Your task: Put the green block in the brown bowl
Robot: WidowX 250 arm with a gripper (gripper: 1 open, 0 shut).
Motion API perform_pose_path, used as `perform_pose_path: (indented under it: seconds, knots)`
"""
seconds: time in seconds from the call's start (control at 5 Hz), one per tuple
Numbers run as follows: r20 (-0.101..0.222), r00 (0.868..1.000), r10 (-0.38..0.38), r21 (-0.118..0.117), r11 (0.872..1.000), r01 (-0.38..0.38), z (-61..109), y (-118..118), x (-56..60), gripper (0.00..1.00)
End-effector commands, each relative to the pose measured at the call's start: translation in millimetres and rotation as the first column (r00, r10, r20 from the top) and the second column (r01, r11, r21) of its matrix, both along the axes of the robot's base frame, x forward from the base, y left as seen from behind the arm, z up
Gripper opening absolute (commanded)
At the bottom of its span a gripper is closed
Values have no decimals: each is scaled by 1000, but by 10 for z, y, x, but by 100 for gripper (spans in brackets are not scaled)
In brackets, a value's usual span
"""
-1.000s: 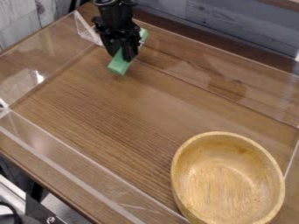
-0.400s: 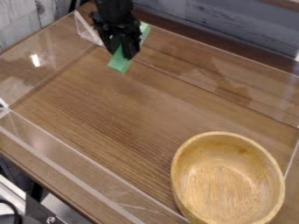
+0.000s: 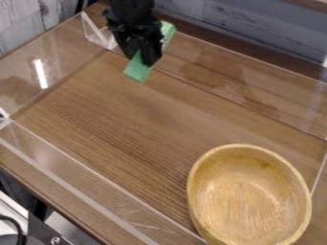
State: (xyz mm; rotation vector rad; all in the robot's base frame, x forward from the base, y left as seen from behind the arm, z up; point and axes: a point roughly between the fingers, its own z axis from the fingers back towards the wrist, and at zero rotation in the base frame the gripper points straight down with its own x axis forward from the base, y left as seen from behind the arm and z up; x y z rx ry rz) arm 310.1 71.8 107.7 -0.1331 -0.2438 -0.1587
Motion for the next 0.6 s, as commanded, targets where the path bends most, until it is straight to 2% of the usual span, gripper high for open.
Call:
perform_pose_path:
  seconds: [0.0,0.4]
  knots:
    - [62,997,-38,15,999,37,206,-157,-39,0]
    - [71,995,-69,13,998,68,200,-261,-88,0]
